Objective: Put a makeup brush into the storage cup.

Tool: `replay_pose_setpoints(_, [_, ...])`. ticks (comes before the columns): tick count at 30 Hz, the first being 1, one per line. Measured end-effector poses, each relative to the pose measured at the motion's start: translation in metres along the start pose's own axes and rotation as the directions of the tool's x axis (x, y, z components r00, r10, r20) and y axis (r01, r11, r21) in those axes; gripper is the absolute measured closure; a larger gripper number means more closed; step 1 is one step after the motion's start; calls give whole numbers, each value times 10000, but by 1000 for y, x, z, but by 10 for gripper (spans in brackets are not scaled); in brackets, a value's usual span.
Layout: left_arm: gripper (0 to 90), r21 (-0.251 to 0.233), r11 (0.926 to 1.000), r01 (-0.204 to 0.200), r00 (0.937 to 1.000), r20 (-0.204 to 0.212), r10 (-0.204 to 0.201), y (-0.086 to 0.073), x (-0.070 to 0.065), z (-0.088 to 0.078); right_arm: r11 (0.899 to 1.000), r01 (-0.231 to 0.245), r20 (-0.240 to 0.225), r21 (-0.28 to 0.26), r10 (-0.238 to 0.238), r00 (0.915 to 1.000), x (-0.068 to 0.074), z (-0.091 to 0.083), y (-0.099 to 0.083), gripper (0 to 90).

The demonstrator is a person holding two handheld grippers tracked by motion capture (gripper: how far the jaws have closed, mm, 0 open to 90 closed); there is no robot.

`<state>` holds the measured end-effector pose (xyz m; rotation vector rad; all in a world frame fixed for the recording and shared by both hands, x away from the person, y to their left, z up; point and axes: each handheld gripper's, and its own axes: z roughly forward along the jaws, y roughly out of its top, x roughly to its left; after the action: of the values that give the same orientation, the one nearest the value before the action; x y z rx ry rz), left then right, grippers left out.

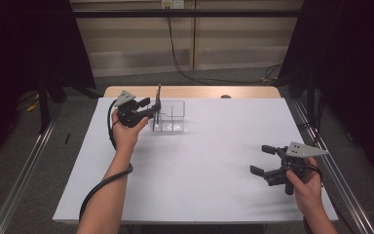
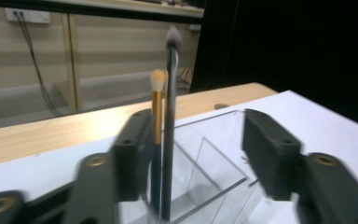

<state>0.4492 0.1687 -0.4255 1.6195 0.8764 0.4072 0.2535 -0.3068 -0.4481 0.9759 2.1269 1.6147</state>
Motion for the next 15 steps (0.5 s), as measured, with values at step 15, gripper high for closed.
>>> replay_pose_setpoints(15, [141, -287, 9996, -18, 9967, 813, 41, -5, -6, -17, 10000, 38, -8, 73, -38, 10000, 2, 2, 1, 37])
